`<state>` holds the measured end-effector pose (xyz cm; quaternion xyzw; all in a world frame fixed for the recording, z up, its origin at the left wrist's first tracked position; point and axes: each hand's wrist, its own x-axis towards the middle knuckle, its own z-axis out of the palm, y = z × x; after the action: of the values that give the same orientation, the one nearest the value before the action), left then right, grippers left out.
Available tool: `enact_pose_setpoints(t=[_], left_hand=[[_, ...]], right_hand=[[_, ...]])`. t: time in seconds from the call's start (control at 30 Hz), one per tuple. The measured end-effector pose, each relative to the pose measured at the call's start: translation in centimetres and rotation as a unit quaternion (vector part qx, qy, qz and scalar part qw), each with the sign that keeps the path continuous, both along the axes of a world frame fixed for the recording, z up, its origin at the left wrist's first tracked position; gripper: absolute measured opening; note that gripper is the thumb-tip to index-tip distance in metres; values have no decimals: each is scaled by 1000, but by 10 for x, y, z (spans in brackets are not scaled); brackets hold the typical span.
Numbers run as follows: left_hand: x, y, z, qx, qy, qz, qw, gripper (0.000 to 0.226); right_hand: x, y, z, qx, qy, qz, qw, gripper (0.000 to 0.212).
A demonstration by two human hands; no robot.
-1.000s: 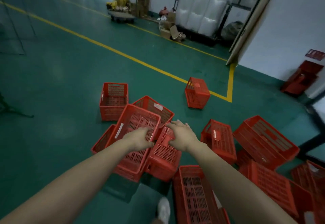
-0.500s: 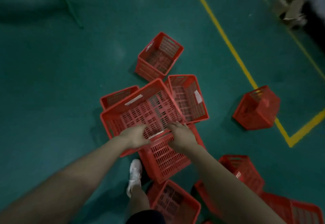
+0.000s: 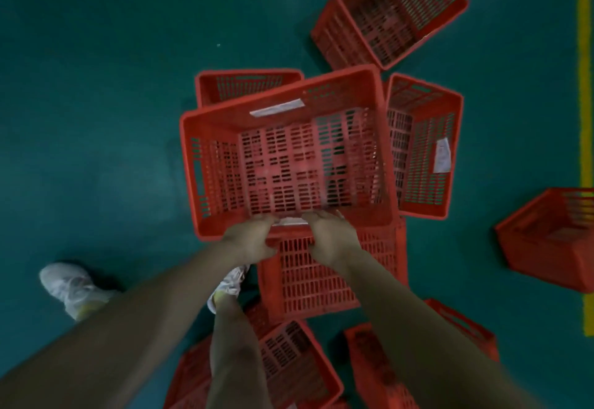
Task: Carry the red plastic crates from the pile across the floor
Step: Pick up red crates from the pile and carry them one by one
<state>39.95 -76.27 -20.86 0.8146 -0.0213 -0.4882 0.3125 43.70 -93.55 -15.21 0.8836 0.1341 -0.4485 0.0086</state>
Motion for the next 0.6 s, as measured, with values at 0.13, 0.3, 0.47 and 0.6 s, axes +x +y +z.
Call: enact_pose_setpoints(t=[0.13, 0.3, 0.47, 0.6], left_hand=[[-4, -11, -41, 0, -12, 13, 1000, 72], [-10, -18, -75, 5, -29, 6, 1000, 58], [-17, -16, -72, 0, -70, 10, 998, 49], [-9, -5, -41, 5, -100, 12, 995, 49]], right_hand=[[10, 8, -33, -32, 14, 43, 998, 43], [13, 14, -52, -86, 40, 94, 991, 31], [12, 16, -46, -100, 42, 122, 987, 30], [17, 26, -22, -96, 31, 132, 986, 32]])
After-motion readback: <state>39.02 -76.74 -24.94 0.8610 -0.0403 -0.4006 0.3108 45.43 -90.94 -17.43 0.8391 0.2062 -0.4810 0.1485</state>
